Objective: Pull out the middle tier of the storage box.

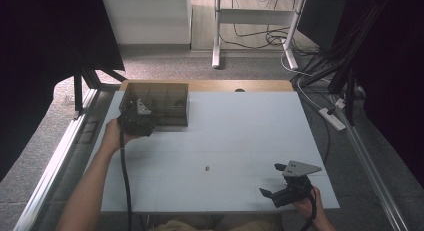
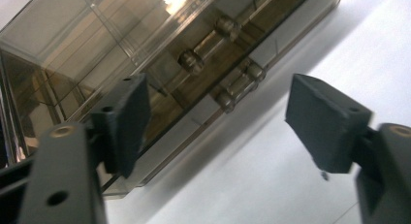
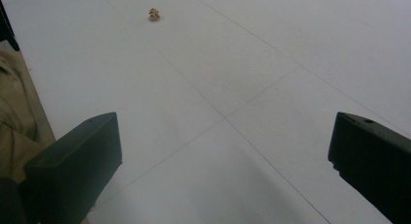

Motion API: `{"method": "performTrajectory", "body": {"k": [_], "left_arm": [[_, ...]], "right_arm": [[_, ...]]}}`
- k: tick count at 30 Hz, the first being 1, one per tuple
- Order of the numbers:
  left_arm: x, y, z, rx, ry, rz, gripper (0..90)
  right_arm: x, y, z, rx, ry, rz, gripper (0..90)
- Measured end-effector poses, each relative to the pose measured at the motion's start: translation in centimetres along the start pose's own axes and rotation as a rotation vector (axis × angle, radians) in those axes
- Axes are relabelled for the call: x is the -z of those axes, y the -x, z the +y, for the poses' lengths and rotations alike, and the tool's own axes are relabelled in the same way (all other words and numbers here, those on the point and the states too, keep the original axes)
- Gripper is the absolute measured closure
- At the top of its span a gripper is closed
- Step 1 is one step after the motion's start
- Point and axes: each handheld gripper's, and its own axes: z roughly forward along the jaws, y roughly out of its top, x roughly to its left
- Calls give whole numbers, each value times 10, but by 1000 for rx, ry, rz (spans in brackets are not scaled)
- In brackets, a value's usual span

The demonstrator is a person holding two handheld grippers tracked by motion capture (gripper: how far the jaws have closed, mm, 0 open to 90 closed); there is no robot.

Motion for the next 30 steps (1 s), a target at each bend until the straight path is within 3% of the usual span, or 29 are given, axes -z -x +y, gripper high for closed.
{"method": "performTrajectory", "body": {"k": [4, 16, 30], "left_arm": [[-3, -1, -1, -37, -13, 18, 403], [-11, -2, -1, -161, -60, 60, 557], [-16, -3, -4, -205, -71, 57, 631]], "right_arm": [[0, 0, 0, 2, -1, 1, 0], [0, 0, 0, 1, -2, 2, 0], [-1, 0, 0, 3, -7, 2, 0]]}}
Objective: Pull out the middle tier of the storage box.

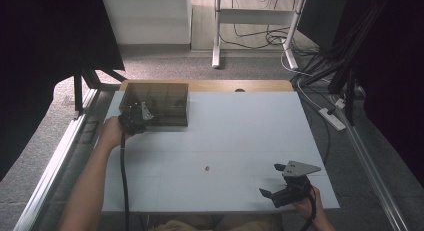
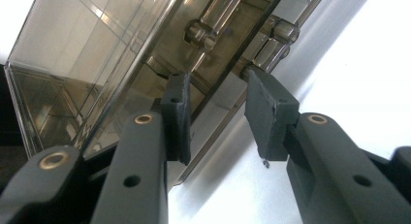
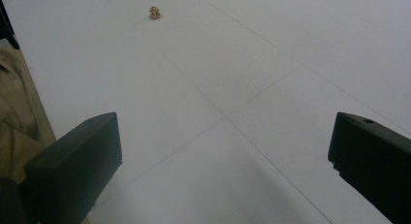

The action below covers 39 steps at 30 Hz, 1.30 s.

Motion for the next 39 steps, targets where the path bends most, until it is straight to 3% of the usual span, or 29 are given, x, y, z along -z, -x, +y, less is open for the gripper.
{"method": "performTrajectory", "body": {"k": [4, 16, 39], "left_arm": [[-1, 0, -1, 6, 10, 0, 642], [-2, -1, -1, -30, -1, 11, 702], [-1, -2, 4, -103, -45, 4, 716]], "right_arm": [[0, 0, 0, 2, -1, 1, 0], [0, 0, 0, 3, -2, 3, 0], [-1, 0, 0, -1, -4, 6, 0]]}}
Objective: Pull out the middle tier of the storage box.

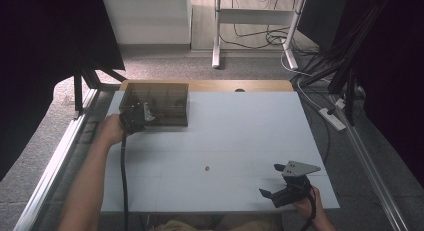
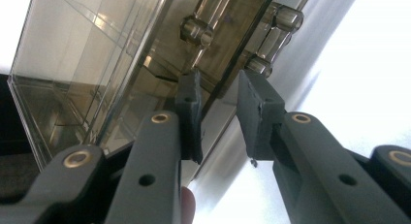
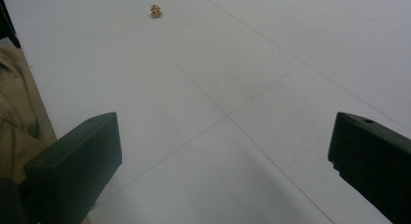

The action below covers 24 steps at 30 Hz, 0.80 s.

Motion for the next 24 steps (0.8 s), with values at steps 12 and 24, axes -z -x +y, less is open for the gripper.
{"method": "performTrajectory", "body": {"k": [12, 24], "left_arm": [[3, 0, 1, -50, -18, -13, 732], [6, 1, 0, -81, -31, -35, 750]], "right_arm": [[0, 0, 0, -1, -1, 0, 0], [0, 0, 0, 1, -2, 0, 0]]}}
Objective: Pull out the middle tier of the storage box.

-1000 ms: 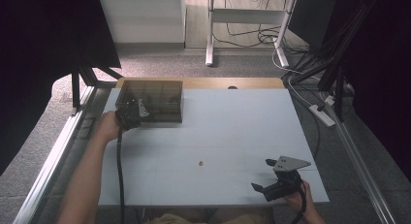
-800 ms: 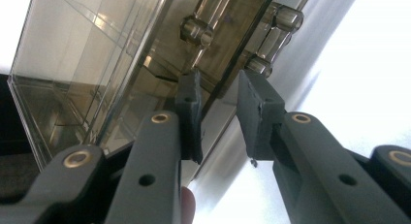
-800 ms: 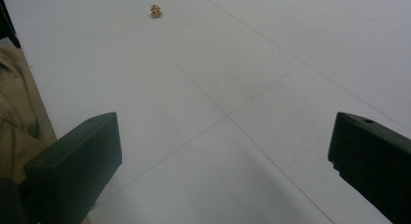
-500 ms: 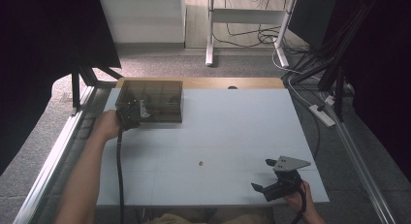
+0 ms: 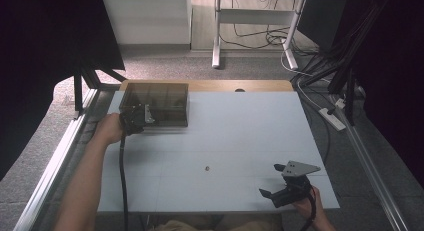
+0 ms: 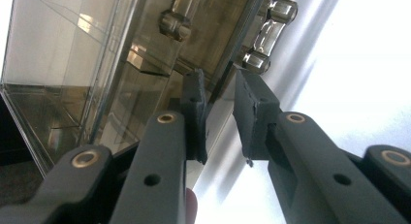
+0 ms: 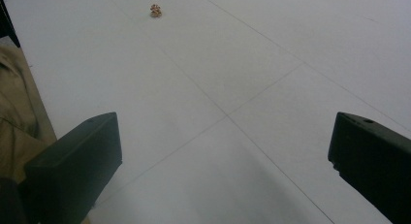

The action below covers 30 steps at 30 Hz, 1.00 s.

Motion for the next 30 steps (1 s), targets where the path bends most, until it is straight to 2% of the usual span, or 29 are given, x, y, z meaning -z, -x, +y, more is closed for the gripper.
{"method": "performTrajectory", "body": {"k": [11, 20, 30], "left_arm": [[2, 0, 0, -33, -7, -9, 767], [4, 1, -2, -38, 3, -14, 775], [6, 2, -1, -83, -10, -5, 794]], "right_arm": [[0, 0, 0, 0, -1, 0, 0], [0, 0, 0, -1, 0, 0, 0], [0, 0, 0, 0, -1, 0, 0]]}}
